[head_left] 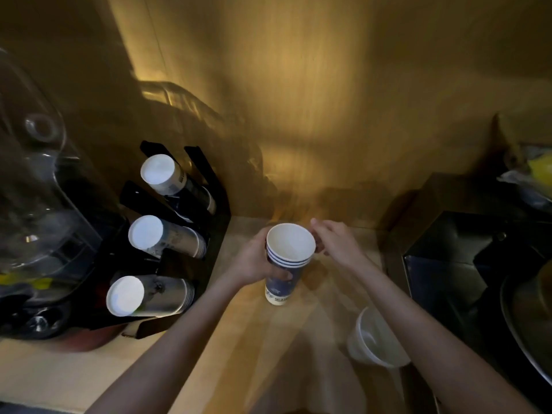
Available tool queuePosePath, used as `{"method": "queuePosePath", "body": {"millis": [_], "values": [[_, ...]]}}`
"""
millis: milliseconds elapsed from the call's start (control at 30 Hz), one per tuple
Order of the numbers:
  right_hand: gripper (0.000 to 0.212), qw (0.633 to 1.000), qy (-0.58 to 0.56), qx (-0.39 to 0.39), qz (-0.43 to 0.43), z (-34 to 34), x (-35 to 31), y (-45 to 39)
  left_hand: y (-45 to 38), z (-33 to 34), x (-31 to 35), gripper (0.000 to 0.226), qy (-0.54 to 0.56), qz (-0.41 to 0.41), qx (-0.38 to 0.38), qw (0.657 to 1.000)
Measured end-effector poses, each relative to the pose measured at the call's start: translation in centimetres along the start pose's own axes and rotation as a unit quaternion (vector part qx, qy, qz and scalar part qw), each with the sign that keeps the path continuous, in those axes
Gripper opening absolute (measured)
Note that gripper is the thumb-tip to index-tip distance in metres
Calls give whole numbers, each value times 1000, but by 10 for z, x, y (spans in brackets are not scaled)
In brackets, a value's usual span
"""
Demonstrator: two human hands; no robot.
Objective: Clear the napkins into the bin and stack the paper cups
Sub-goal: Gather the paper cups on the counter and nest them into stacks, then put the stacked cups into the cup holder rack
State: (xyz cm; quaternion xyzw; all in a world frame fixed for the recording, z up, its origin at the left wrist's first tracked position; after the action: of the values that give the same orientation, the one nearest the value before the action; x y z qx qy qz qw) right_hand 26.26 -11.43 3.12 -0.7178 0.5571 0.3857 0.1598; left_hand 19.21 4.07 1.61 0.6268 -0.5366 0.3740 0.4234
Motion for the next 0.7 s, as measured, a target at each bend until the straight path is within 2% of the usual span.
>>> {"method": "queuePosePath", "body": {"millis": [100, 200, 267, 333, 467, 600, 700], "values": [[42, 989, -53, -107, 85, 1, -15, -2, 3, -26, 36, 93, -48, 47, 1, 998], [62, 962, -114, -222, 111, 13, -29, -1, 14, -46, 80, 88, -103, 144, 0, 984], [75, 941, -134, -289, 113, 19, -42, 0, 25, -55, 100, 82, -175, 205, -1, 963], [83, 924, -161, -330, 109, 21, -61, 3, 37, -62, 112, 75, -274, 251, 15, 928], [72, 927, -190, -323, 21, 20, -101, 5, 60, -75, 118, 52, -436, 313, 66, 841], [53, 927, -241, -285, -32, 25, -128, 1, 75, -92, 109, 54, -465, 313, 94, 823], [72, 944, -240, -214, -76, 27, -145, -9, 79, -105, 96, 66, -481, 285, 84, 825]]}}
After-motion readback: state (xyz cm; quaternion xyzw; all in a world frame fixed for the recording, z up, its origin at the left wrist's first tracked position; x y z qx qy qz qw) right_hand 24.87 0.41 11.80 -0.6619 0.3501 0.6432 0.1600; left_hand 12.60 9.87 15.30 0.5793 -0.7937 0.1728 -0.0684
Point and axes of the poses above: each hand's wrist, its own y-axis away from the middle knuckle, its own z-axis out of the palm, x = y × z, the point moved 5 cm from there along -y, towards the middle knuckle, and after that the axes turned 12 degrees about y, right-handed, at the moved point
